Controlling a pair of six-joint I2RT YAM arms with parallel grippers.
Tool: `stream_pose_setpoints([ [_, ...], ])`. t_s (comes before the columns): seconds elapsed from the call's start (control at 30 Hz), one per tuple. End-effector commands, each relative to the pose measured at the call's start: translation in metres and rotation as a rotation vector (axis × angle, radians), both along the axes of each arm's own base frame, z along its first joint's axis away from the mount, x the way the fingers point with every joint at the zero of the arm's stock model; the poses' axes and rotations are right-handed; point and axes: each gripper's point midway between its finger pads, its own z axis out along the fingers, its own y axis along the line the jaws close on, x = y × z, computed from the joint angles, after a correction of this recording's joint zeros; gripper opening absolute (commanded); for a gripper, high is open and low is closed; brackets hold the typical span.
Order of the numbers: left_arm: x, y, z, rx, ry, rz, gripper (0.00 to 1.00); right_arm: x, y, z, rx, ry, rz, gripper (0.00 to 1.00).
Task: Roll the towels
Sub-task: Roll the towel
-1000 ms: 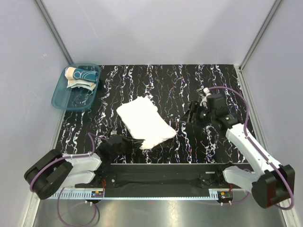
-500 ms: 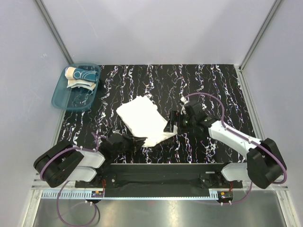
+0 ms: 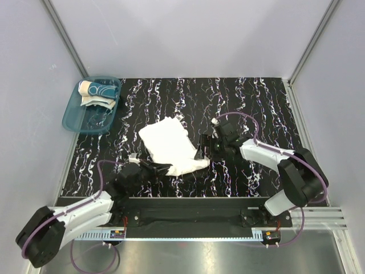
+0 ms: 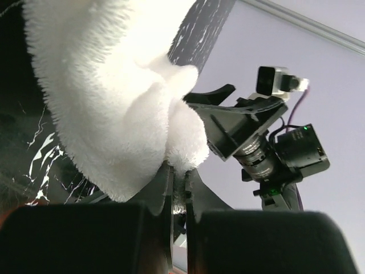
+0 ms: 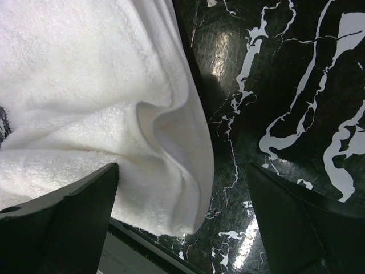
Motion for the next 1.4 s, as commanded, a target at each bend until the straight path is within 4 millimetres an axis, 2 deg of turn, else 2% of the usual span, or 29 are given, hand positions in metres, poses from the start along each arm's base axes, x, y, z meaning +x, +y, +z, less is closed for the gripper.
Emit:
stream_pose_setpoints([
  [0.0, -0.011, 0.030, -0.051, 0.131, 0.034, 0.057, 0.00, 0.006, 0.004, 0.006, 0.046, -0.040, -0.018, 1.00],
  [0.1, -0.015, 0.033, -0.063, 0.193, 0.067, 0.043, 0.00, 0.018, -0.014, 0.029, 0.027, -0.154, -0.131, 1.00],
  [0.13, -0.014, 0.031, -0.060, 0.159, 0.071, 0.051, 0.00, 0.025, -0.021, 0.052, 0.043, -0.230, -0.181, 1.00],
  [0.2, -0.020, 0.032, -0.072, 0.135, 0.124, 0.053, 0.00, 0.027, -0.028, 0.073, 0.058, -0.290, -0.212, 1.00],
  [0.23, -0.020, 0.028, -0.067, 0.079, 0.130, 0.055, 0.00, 0.031, -0.036, 0.092, 0.060, -0.348, -0.258, 1.00],
  [0.3, -0.021, 0.025, -0.072, 0.064, 0.175, 0.052, 0.00, 0.026, -0.047, 0.106, 0.048, -0.363, -0.292, 1.00],
  [0.33, -0.017, 0.017, -0.058, 0.022, 0.146, 0.031, 0.00, 0.021, -0.047, 0.107, 0.055, -0.352, -0.290, 0.99],
  [0.37, -0.015, 0.014, -0.056, 0.016, 0.143, 0.025, 0.00, 0.016, -0.047, 0.108, 0.064, -0.342, -0.278, 1.00],
  [0.4, -0.008, 0.002, -0.053, -0.009, 0.164, 0.007, 0.00, -0.012, -0.026, 0.101, 0.192, -0.260, -0.208, 1.00],
  [0.43, -0.005, -0.001, -0.043, -0.043, 0.143, 0.010, 0.00, -0.021, -0.025, 0.090, 0.203, -0.213, -0.204, 1.00],
  [0.5, -0.003, -0.002, -0.041, -0.087, 0.152, 0.021, 0.00, -0.036, -0.014, 0.076, 0.239, -0.171, -0.183, 0.97],
  [0.53, 0.000, -0.004, -0.035, -0.132, 0.153, 0.031, 0.00, -0.047, -0.004, 0.062, 0.245, -0.146, -0.162, 0.95],
  [0.57, -0.001, -0.004, -0.036, -0.151, 0.164, 0.034, 0.00, -0.051, 0.002, 0.057, 0.241, -0.135, -0.149, 0.93],
  [0.6, -0.006, 0.000, -0.050, -0.135, 0.215, 0.042, 0.00, -0.053, 0.007, 0.052, 0.235, -0.128, -0.137, 0.92],
  [0.63, -0.004, -0.002, -0.036, -0.202, 0.191, 0.043, 0.00, -0.054, 0.016, 0.043, 0.227, -0.108, -0.120, 0.91],
  [0.67, -0.005, -0.002, -0.036, -0.223, 0.204, 0.043, 0.00, -0.057, 0.025, 0.040, 0.225, -0.097, -0.093, 0.91],
  [0.7, -0.011, 0.003, -0.052, -0.199, 0.261, 0.058, 0.00, -0.058, 0.031, 0.037, 0.223, -0.088, -0.076, 0.91],
  [0.73, -0.008, 0.000, -0.033, -0.272, 0.216, 0.055, 0.00, -0.056, 0.038, 0.030, 0.207, -0.074, -0.067, 0.92],
  [0.77, -0.008, -0.001, -0.032, -0.287, 0.221, 0.046, 0.00, -0.055, 0.047, 0.030, 0.219, -0.085, -0.050, 0.92],
  [0.8, -0.010, -0.001, -0.045, -0.268, 0.261, 0.051, 0.00, -0.050, 0.052, 0.031, 0.231, -0.097, -0.050, 0.93],
  [0.83, -0.012, -0.002, -0.046, -0.272, 0.282, 0.044, 0.00, -0.047, 0.056, 0.023, 0.213, -0.089, -0.048, 0.93],
  [1.0, -0.009, -0.003, -0.041, -0.270, 0.238, 0.039, 0.00, -0.024, 0.062, 0.007, 0.213, -0.145, -0.106, 0.96],
  [1.1, -0.010, -0.005, -0.037, -0.274, 0.223, 0.019, 0.00, -0.015, 0.057, 0.004, 0.276, -0.188, -0.184, 0.96],
  [1.27, -0.014, -0.004, -0.039, -0.260, 0.220, 0.006, 0.00, -0.010, 0.046, 0.010, 0.393, -0.246, -0.273, 0.96],
  [1.33, -0.014, -0.005, -0.041, -0.256, 0.224, 0.004, 0.00, -0.009, 0.039, 0.004, 0.408, -0.244, -0.324, 0.94],
  [1.37, -0.014, -0.005, -0.041, -0.253, 0.223, 0.004, 0.00, -0.007, 0.040, 0.007, 0.436, -0.258, -0.340, 0.93],
])
